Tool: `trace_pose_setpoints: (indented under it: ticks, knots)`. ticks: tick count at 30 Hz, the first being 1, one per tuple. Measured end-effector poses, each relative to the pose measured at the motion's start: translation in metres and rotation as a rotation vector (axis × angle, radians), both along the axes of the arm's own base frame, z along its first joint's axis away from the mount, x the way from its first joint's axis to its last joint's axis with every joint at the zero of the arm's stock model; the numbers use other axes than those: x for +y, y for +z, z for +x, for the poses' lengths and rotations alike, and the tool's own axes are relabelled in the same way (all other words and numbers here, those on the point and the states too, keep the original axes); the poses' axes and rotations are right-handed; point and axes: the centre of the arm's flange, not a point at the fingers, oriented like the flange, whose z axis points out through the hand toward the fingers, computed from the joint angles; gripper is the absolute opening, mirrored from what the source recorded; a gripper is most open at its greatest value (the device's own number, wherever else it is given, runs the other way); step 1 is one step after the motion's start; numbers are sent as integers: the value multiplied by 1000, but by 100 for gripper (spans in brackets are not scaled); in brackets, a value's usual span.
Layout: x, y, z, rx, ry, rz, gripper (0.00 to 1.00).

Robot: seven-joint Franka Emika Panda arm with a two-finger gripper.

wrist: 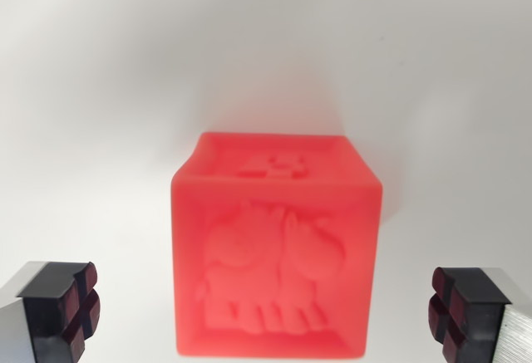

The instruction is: Destack cube

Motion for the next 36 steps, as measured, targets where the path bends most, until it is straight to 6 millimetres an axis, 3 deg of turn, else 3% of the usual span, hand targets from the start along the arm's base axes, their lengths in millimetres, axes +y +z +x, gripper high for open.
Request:
trace_pose_setpoints:
  ticks: [36]
  knots:
    - [0, 146, -1, -1, 2, 3, 100]
